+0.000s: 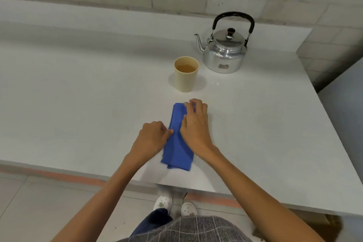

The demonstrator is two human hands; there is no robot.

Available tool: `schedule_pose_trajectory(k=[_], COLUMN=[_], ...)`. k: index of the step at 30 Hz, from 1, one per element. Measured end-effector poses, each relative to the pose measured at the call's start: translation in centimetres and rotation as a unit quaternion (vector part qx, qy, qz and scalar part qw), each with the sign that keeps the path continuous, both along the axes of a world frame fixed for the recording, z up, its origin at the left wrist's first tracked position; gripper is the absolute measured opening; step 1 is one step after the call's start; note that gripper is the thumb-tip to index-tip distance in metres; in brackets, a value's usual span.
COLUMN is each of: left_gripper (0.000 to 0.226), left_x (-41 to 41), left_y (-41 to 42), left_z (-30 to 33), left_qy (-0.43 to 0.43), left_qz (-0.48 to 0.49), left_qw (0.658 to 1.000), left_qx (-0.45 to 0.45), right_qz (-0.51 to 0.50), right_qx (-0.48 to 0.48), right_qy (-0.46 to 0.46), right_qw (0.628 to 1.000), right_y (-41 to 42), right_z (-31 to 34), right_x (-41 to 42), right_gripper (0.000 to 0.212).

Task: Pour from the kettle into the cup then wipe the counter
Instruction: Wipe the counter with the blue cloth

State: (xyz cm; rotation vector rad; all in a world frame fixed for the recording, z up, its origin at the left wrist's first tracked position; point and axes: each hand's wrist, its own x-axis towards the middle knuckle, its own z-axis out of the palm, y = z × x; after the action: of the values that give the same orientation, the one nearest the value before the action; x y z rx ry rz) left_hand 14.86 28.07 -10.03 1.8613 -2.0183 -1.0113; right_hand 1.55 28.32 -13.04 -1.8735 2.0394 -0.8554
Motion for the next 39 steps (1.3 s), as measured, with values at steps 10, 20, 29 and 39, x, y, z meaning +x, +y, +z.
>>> schedule_pose_trajectory(k=[10,20,29,39], left_gripper=[0.038,0.059,0.052,0.052], left_x=[1.6,2.3,2.2,2.1], left_y=[-2.6,-1.9,-1.5,-1.4], left_z=[-3.5,-5.7,-6.0,-6.1], left_qy=[-0.056,-0.085,-0.060,-0.067], left_qz=[-0.078,-0.144,-0.132,-0.127], left_qw=[0.975,0.966,0.960,0.959], left_qx=[-0.199,-0.199,-0.240,-0.243], right_qz=[-0.016,0.037,-0.051,0.049], right_qx=[0.075,0.061,0.097,0.083], right_qy=[0.133,0.143,0.170,0.204], right_qw=[0.988,0.987,0.979,0.974], right_y=[0.5,7.5,1.8,-1.6], right_z=[-2.6,-2.4,-2.1,-2.3], right_x=[4.5,-0.8,-9.0,-2.1], right_gripper=[0.051,0.052,0.051,0.054])
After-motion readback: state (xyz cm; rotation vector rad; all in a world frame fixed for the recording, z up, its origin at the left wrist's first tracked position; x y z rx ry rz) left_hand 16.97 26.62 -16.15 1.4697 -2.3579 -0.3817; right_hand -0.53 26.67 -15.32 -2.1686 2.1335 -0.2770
